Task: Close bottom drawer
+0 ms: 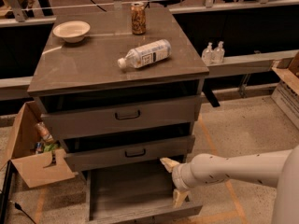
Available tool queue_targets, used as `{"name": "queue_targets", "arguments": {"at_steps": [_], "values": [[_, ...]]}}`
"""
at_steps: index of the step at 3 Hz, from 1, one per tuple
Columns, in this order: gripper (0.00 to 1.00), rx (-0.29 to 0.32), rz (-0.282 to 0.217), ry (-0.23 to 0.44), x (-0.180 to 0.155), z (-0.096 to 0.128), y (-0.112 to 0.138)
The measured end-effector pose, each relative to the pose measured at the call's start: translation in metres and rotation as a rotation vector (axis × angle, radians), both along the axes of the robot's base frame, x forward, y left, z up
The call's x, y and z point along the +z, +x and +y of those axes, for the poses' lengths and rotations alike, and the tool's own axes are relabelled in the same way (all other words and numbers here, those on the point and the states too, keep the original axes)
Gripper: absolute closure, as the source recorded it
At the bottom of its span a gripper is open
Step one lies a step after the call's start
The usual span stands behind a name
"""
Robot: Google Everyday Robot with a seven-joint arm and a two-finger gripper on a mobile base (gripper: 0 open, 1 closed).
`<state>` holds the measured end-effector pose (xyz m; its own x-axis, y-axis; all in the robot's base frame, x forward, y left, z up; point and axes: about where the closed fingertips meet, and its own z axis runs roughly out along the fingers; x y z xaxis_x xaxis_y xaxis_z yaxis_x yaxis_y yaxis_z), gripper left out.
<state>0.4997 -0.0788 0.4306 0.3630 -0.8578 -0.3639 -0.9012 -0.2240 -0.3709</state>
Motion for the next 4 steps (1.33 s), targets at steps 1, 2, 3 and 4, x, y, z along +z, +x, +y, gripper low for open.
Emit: {"name": "queue_targets", "arguments": {"at_steps": [1, 2, 3, 4], "values": [[0.00, -0.036, 0.024, -0.042, -0.031, -0.010, 0.005], [0.00, -0.063, 0.044, -0.132, -0.084, -0.029, 0.017], [0.00, -0.079, 0.068, -0.165, -0.122, -0.037, 0.023], [0.00, -0.072, 0.070, -0.171, -0.149, -0.038, 0.026]]}}
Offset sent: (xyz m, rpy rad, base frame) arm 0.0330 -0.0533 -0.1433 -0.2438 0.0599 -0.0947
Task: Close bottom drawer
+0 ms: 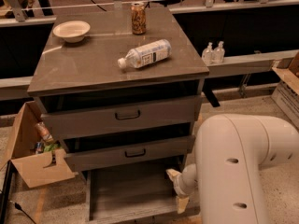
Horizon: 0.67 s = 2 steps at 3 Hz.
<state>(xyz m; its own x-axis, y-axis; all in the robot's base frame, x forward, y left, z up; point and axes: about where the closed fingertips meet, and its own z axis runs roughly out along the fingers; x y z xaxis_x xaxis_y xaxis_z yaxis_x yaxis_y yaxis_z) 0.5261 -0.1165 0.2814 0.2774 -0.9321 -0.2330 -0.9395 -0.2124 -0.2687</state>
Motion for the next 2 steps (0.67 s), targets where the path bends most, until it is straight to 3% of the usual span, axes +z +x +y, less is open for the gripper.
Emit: {"name": "queue_targets", "arguments": {"at_steps": [2], "values": [[0.00, 0.117, -0.023, 0.004, -0.050, 0.017, 0.004]]}}
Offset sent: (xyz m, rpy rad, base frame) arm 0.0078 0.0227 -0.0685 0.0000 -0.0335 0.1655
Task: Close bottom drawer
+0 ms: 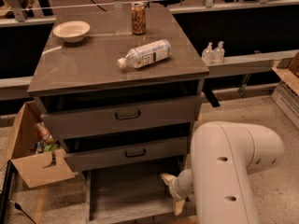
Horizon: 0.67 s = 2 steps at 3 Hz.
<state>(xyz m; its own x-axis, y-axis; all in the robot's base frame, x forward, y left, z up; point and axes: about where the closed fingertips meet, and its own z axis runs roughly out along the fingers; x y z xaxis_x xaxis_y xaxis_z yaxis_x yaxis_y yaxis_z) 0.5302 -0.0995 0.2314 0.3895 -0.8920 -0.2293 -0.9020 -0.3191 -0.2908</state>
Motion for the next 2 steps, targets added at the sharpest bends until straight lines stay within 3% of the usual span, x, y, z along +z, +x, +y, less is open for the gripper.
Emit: {"name": "queue_targets", "arguments": {"at_steps": [1, 2], "values": [[0.00, 0.007, -0.013, -0.006, -0.0100, -0.0008, -0.0023], [0.18, 0.004, -0.029, -0.003, -0.0154, -0.0016, -0.0029]]}}
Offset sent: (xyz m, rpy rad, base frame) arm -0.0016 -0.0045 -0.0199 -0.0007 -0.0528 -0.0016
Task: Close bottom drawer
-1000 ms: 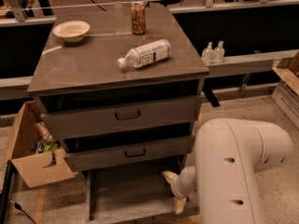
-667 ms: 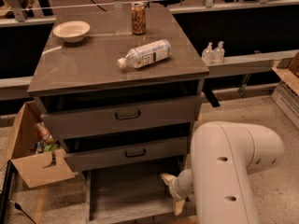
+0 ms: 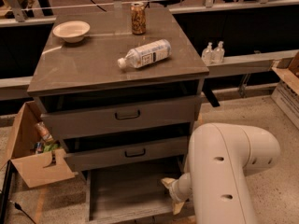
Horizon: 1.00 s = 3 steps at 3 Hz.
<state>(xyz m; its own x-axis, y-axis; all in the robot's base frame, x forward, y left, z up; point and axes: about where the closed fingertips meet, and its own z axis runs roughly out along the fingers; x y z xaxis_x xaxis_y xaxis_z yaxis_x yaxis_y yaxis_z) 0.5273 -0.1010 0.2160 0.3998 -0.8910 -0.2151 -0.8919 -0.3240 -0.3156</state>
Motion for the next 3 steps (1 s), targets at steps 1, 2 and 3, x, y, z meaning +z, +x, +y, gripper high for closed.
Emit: {"name": "queue_targets", "arguments": {"at_steps": [1, 2, 3], "values": [[0.42, 0.003, -0.017, 0.002, -0.0023, 0.0009, 0.0017], [0.65, 0.008, -0.037, 0.005, -0.0020, 0.0026, 0.0036], [0.87, 0.008, -0.037, 0.005, -0.0020, 0.0025, 0.0033]]}}
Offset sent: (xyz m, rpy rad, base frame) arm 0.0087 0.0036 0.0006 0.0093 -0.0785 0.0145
